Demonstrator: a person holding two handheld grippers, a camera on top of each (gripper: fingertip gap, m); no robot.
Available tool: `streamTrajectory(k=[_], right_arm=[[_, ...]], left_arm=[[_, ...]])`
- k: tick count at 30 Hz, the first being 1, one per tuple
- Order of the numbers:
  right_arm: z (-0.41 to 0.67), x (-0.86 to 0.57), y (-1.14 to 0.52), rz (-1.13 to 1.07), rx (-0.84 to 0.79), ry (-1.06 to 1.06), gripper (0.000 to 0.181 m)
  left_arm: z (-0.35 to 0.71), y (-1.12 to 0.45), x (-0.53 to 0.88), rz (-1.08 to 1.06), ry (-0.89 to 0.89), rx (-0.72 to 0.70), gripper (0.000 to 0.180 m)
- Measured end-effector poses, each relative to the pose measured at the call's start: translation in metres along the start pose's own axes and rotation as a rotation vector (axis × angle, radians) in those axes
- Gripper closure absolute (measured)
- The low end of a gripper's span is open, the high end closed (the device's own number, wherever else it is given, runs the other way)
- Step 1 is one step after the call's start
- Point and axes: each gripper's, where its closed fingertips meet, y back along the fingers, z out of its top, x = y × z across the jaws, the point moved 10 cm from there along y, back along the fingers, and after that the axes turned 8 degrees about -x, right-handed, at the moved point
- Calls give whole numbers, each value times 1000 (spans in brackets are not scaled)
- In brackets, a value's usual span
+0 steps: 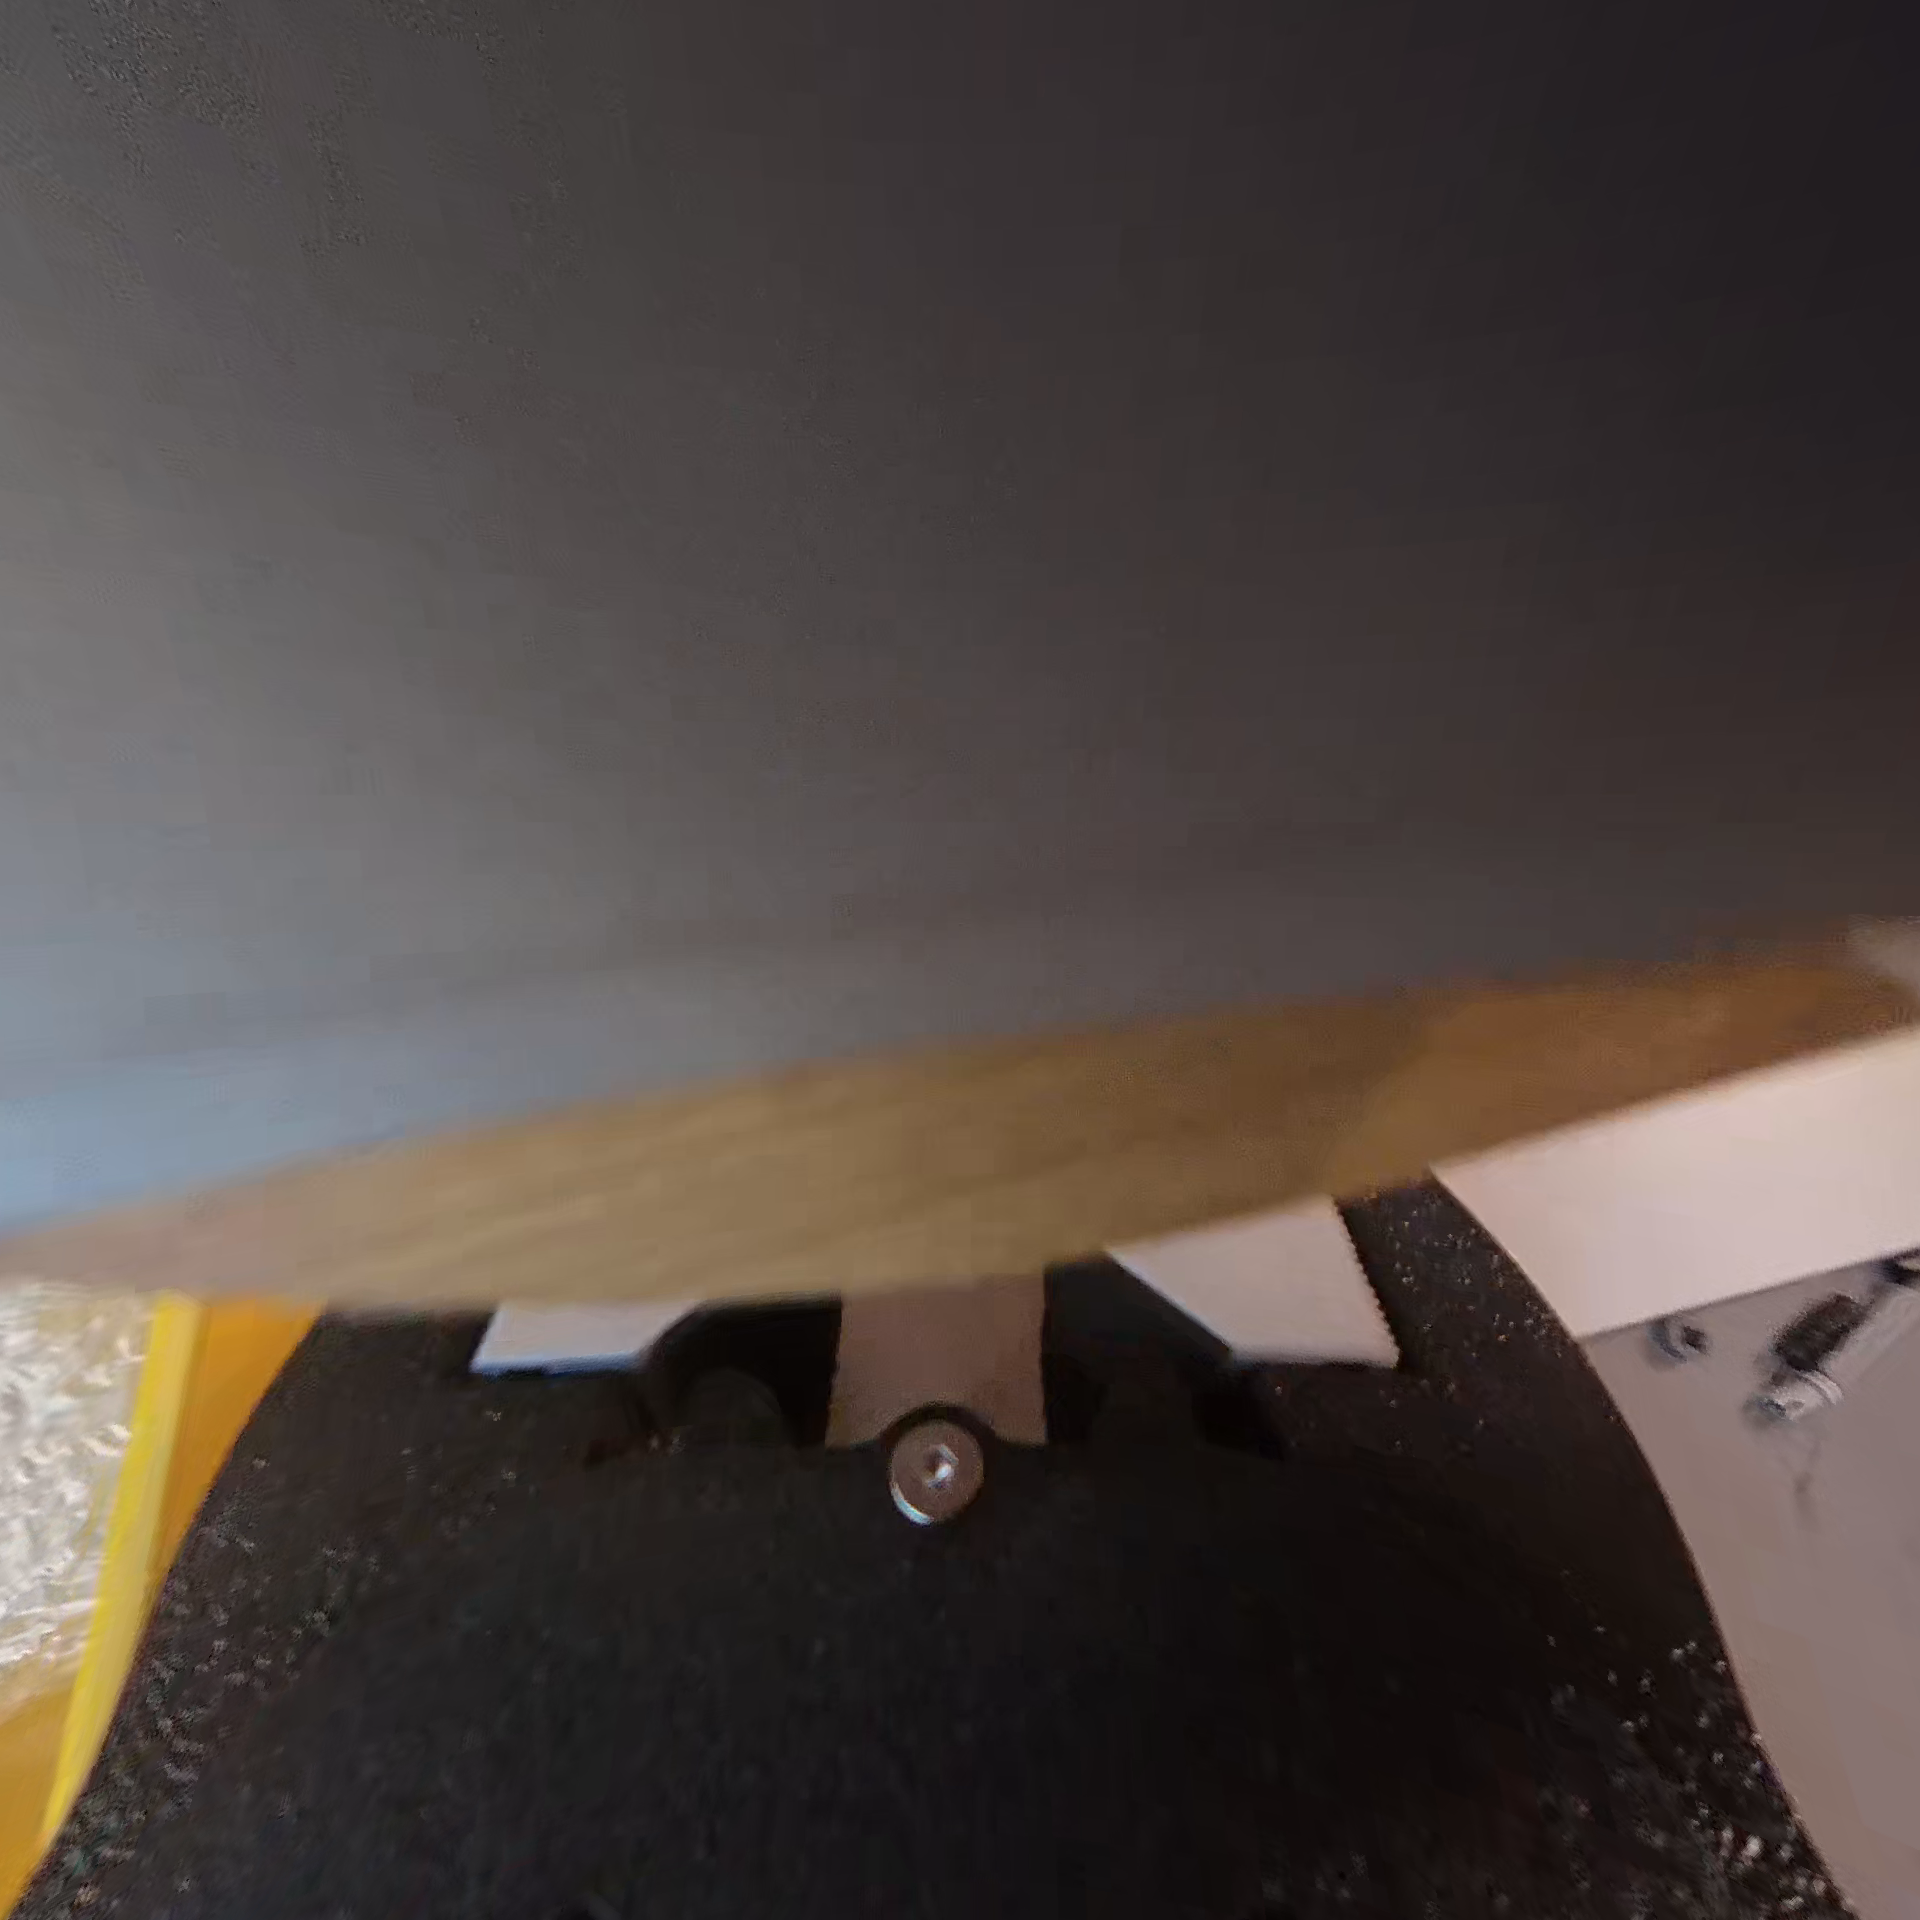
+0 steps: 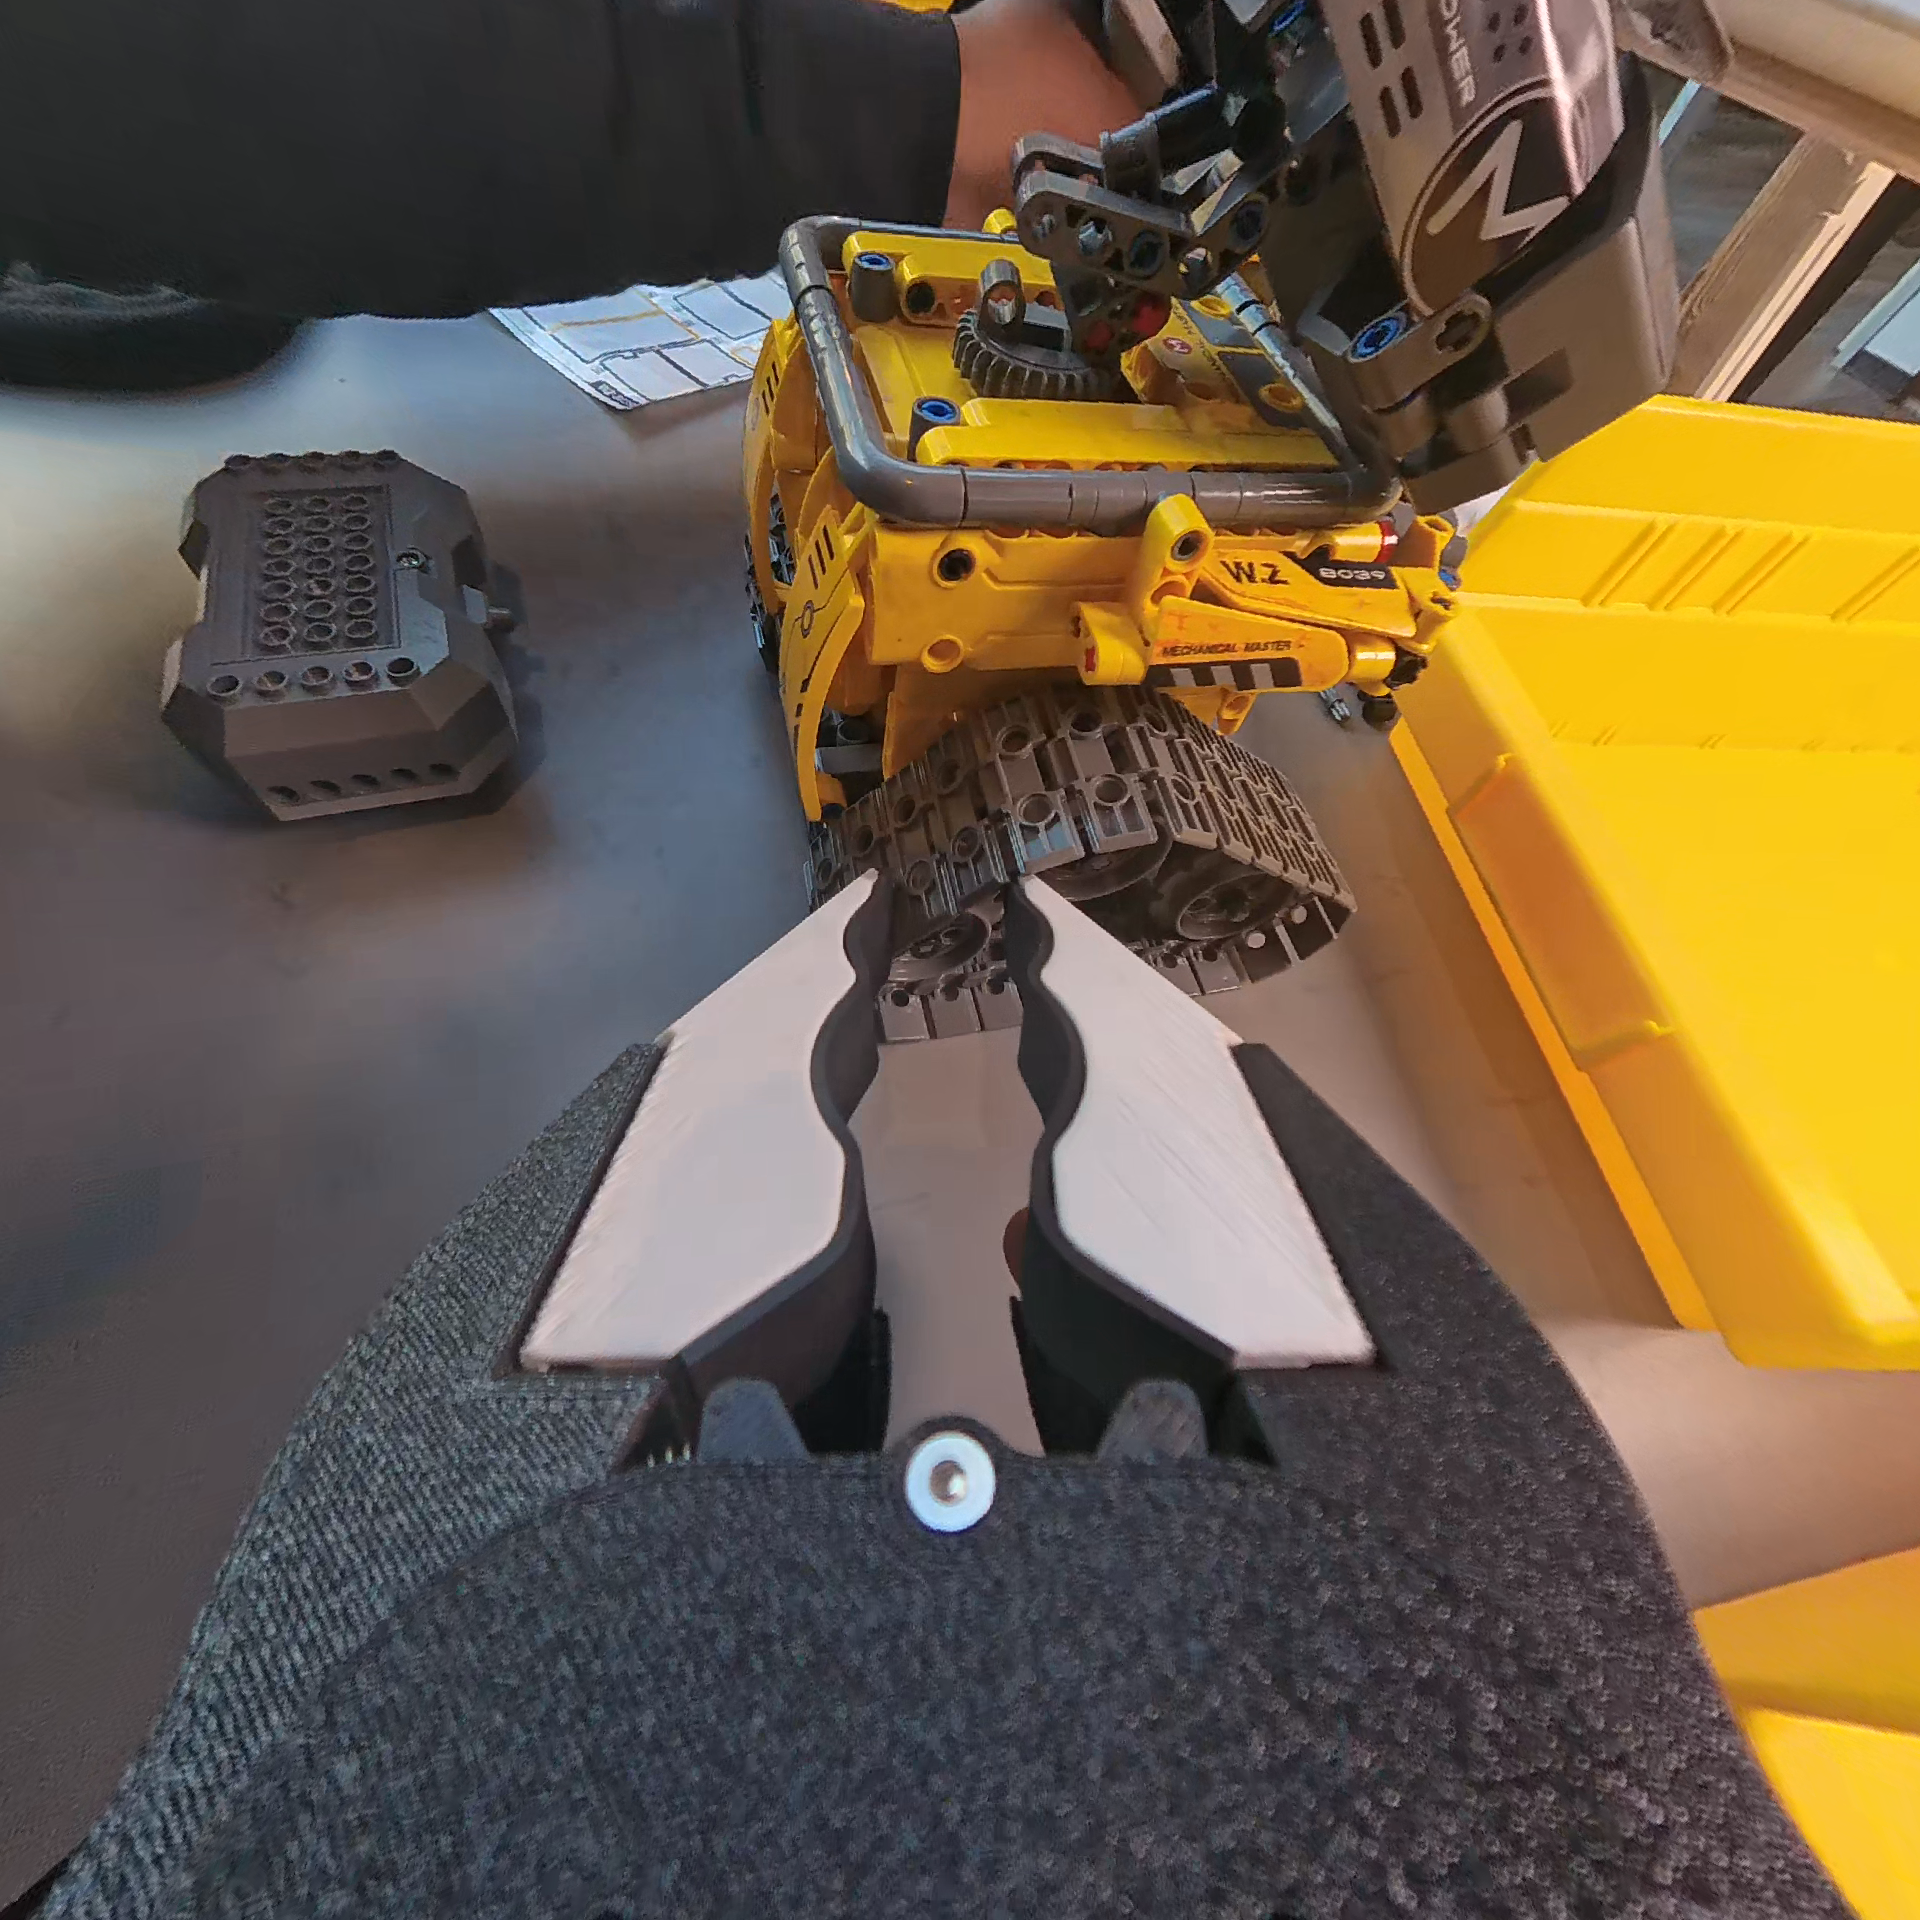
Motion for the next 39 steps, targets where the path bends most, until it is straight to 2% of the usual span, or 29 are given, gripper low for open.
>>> streamTrajectory(k=[1,7,10,14,16,17,18,20,21,23,27,28,29,30,33,39], right_arm=[[0,0,0,-1,2,2,160],[1,2,1,-2,3,9,160],[7,-3,11,-18,-43,8,160],[54,-25,51,53,-282,-166,159],[87,-45,65,-64,-372,-163,152],[102,-57,67,-128,-379,-154,151],[114,-72,63,-188,-370,-146,142],[132,-107,46,-261,-327,-126,125],[137,-128,34,-290,-299,-132,116],[141,-174,3,-304,-264,-187,104],[130,-252,-60,-297,-226,-328,92],[128,-260,-73,-246,-235,-373,99],[127,-263,-85,-177,-255,-411,121],[127,-268,-91,-199,-255,-423,130],[124,-279,-94,-183,-283,-401,139],[129,-303,-106,-195,-321,-365,140]], left_arm=[[-1,5,-2,-45,42,-12,142],[-11,39,-20,-369,332,-184,123],[-6,60,-24,-491,325,-277,114],[8,82,-21,-576,244,-360,105],[16,90,-18,-611,240,-389,102],[19,93,-16,-623,260,-391,100],[21,94,-14,-642,298,-388,97],[23,94,-5,-693,425,-375,91],[24,93,0,-722,494,-373,95],[24,84,11,-732,646,-377,91],[23,63,20,-722,830,-384,106],[25,61,19,-748,835,-393,119],[28,61,19,-771,818,-406,131],[30,60,19,-766,804,-409,131],[32,54,21,-799,846,-418,138],[52,30,28,-809,878,-462,142]])
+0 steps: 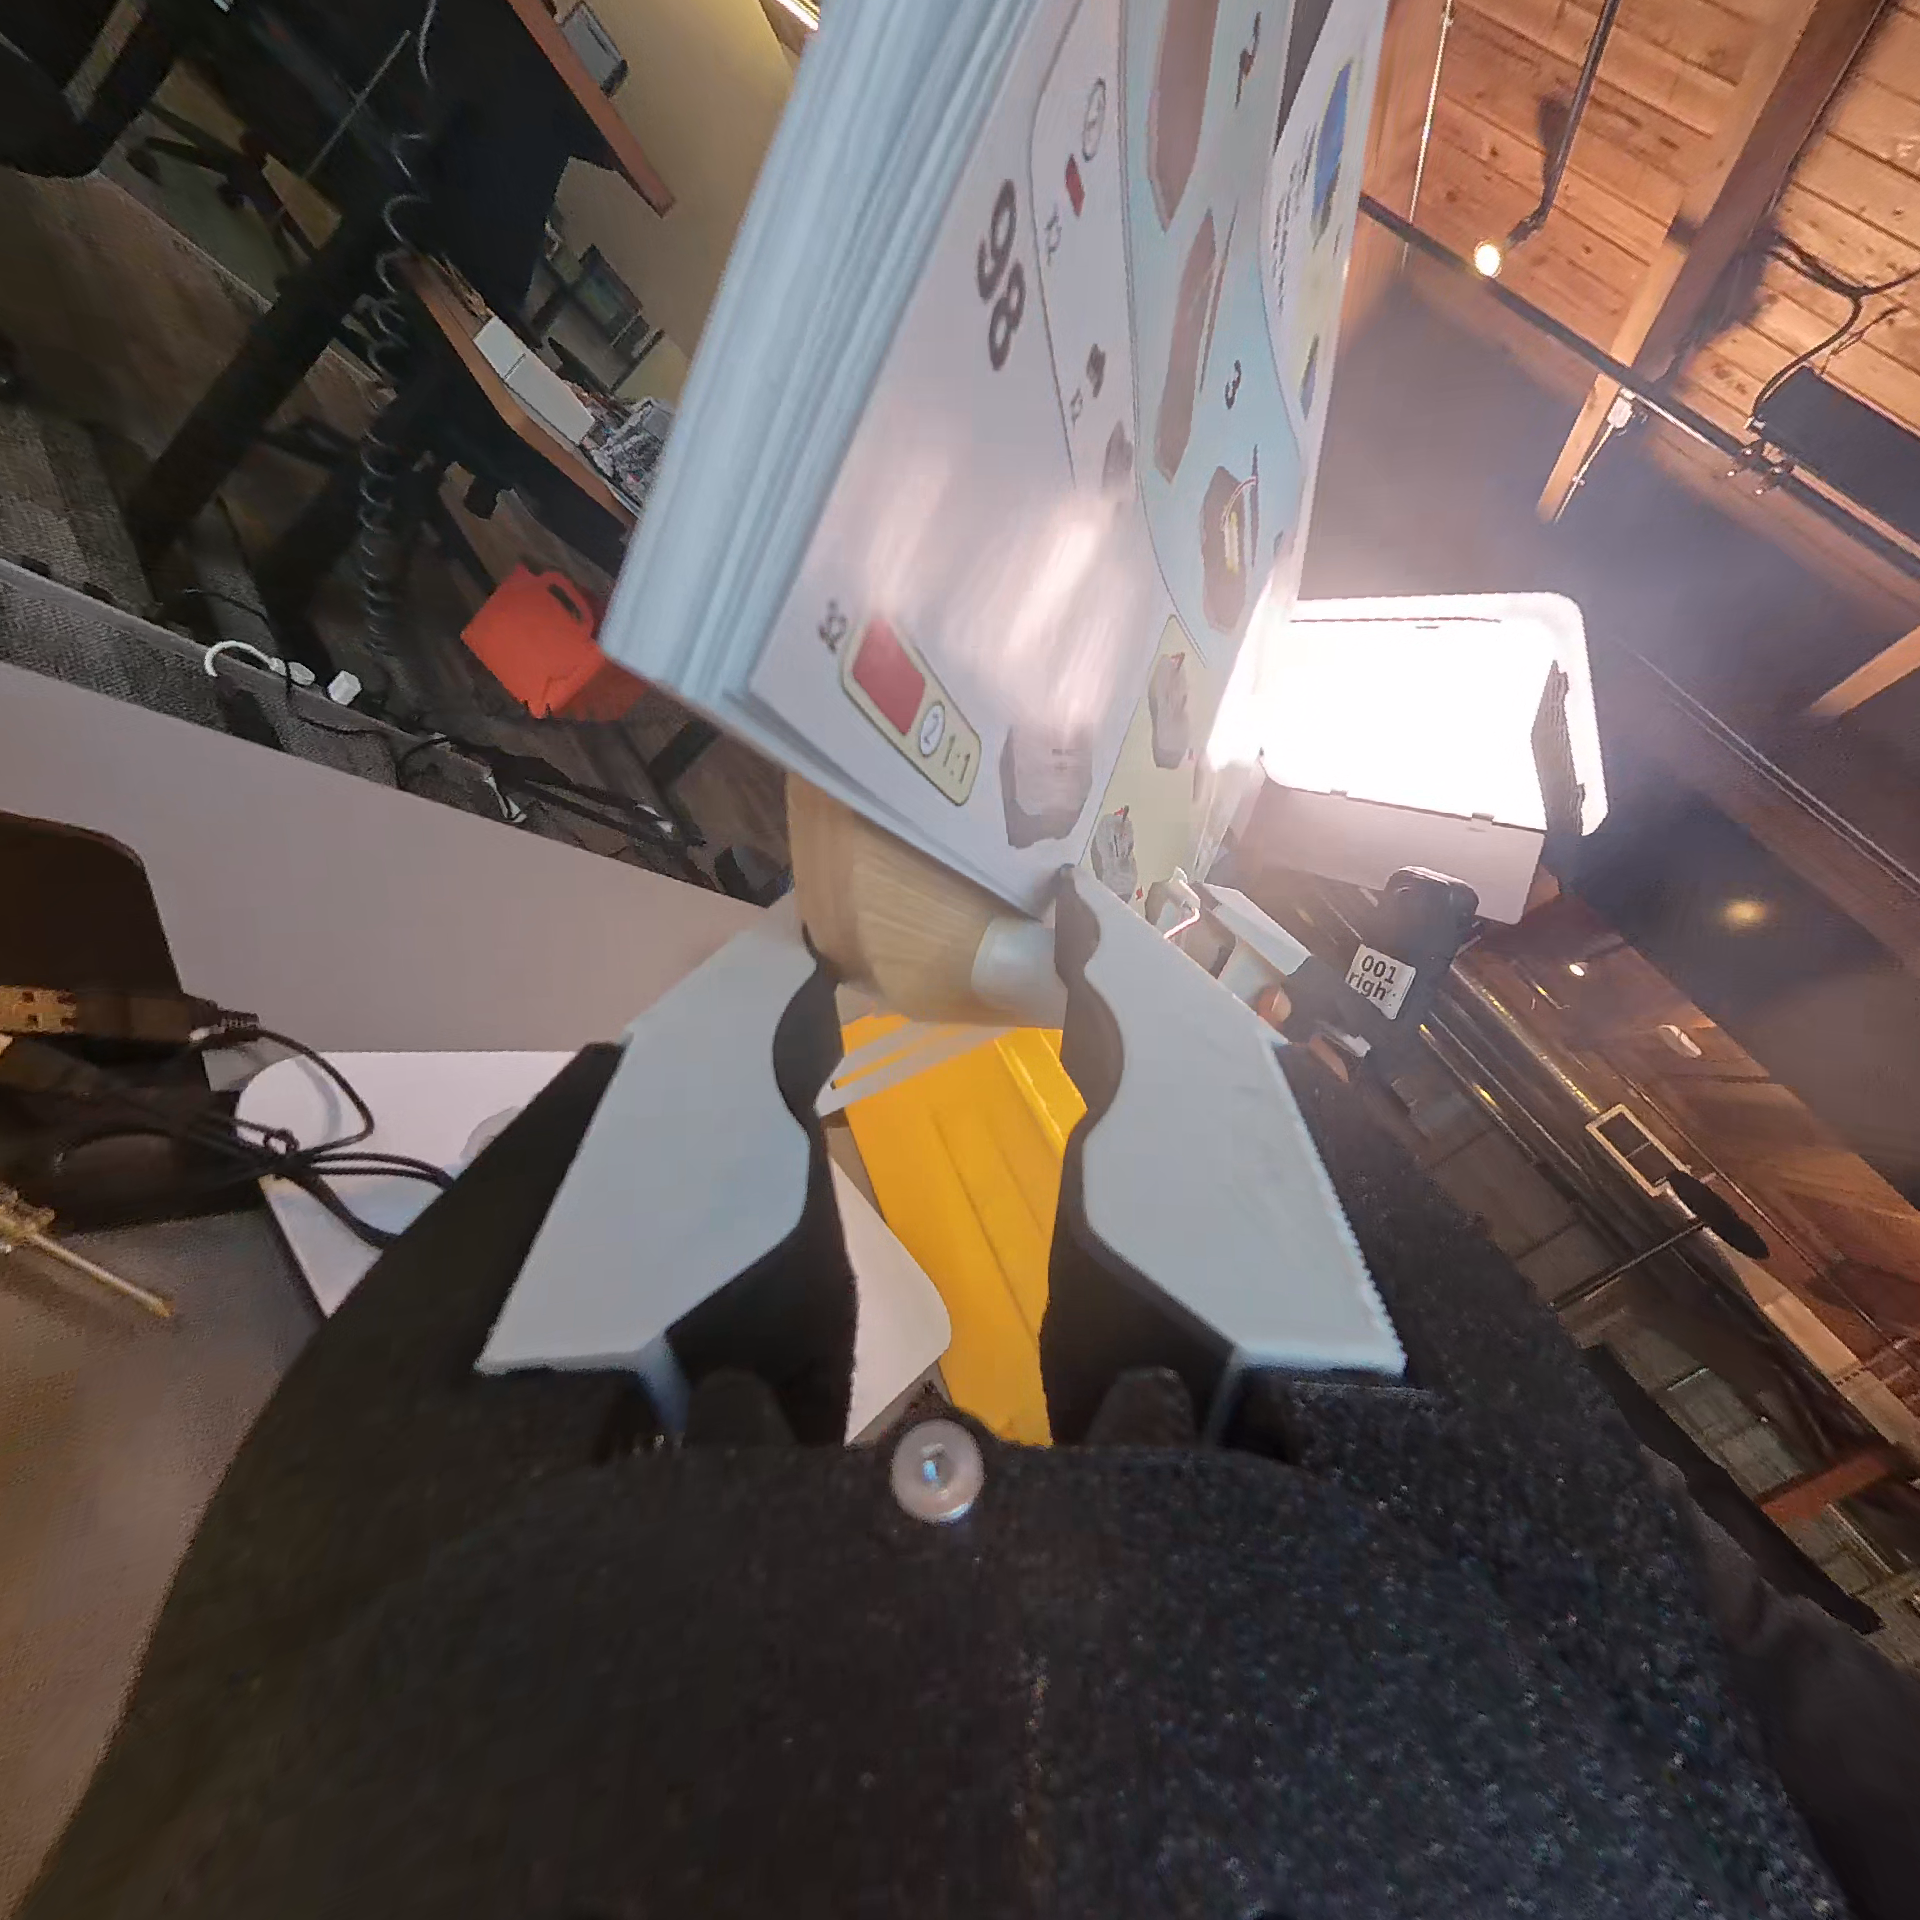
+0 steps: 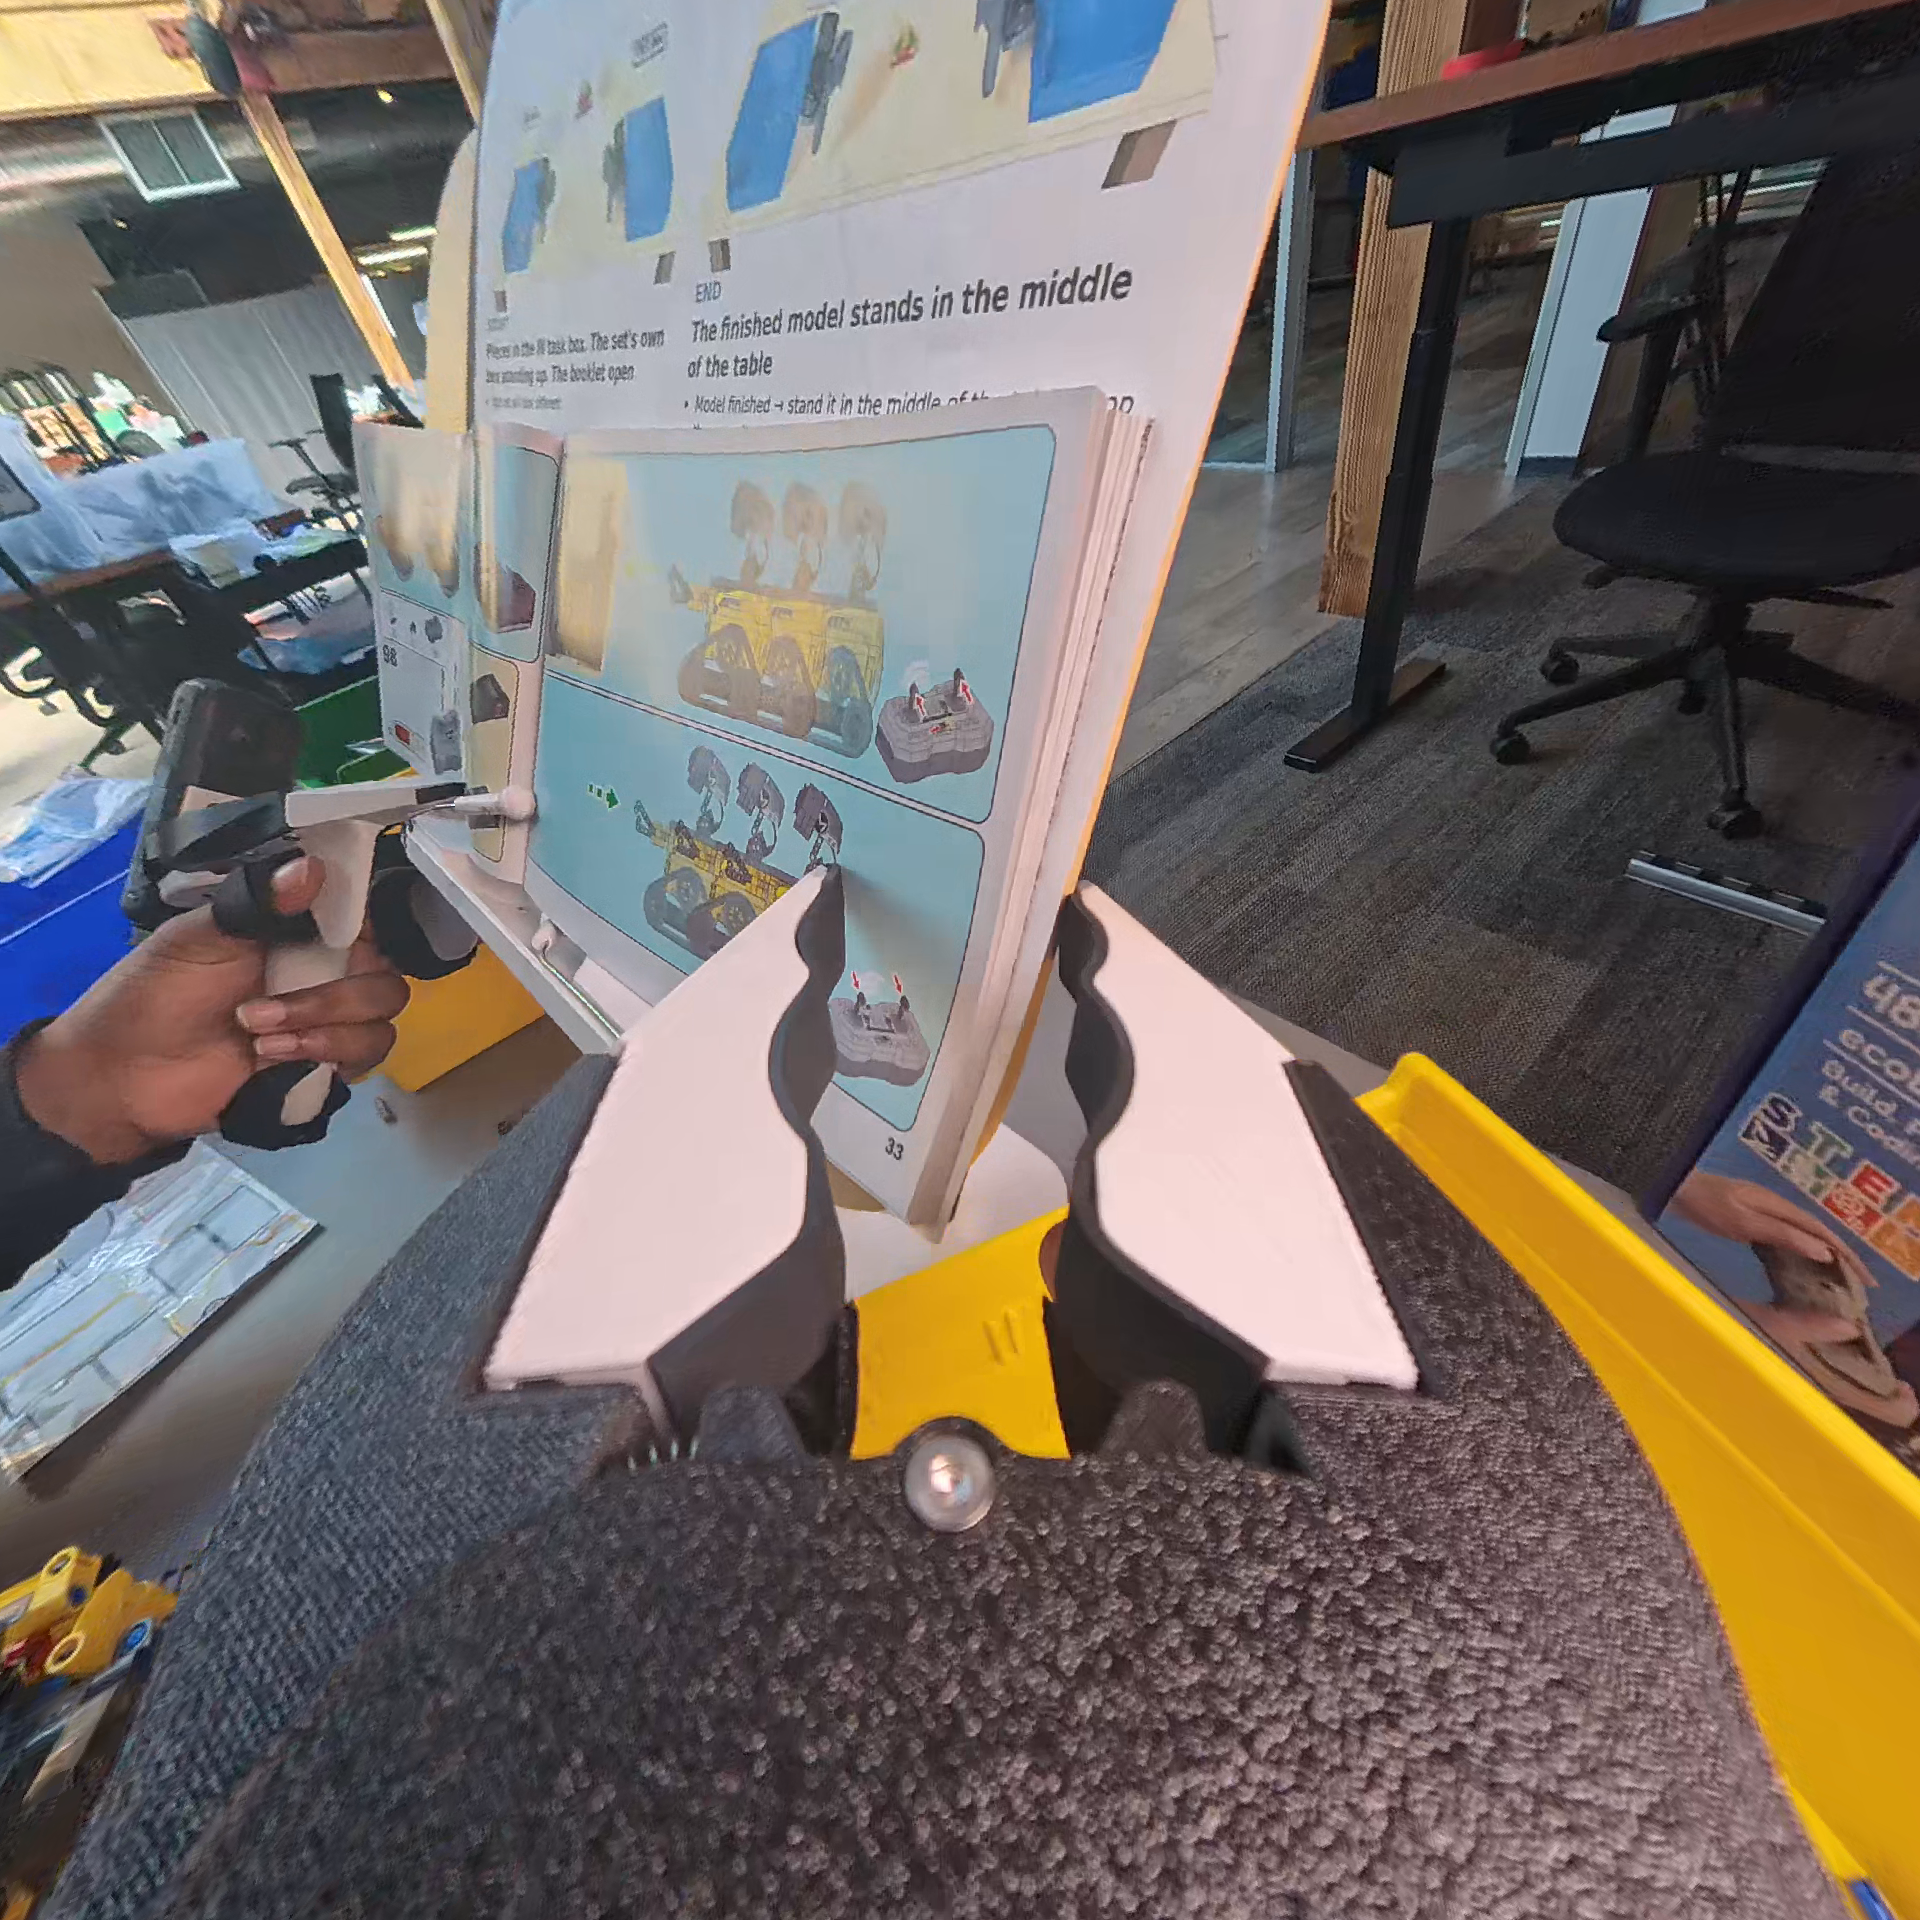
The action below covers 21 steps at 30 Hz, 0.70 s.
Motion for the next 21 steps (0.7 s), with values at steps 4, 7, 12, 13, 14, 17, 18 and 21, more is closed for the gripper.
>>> streamTrajectory(k=[4,7,12,13,14,17,18,21], right_arm=[[1,-11,-7,17,-41,16,141],[-2,-11,-6,40,-70,37,142],[-4,-9,2,83,-43,50,143],[-4,-7,3,87,-37,53,143],[-5,-6,5,91,-30,55,143],[-9,-5,11,97,-7,53,143],[-10,-5,14,104,-4,52,143],[-10,-1,17,88,6,57,143]], left_arm=[[5,-9,7,-59,9,-30,148],[2,-7,11,-110,-5,-50,151],[-3,1,10,-128,3,-30,149],[-4,3,8,-115,4,-12,147],[-4,5,6,-91,-5,14,144],[-9,15,-4,8,4,129,136],[-10,21,-9,47,21,158,134],[-7,47,-28,152,11,221,127]])
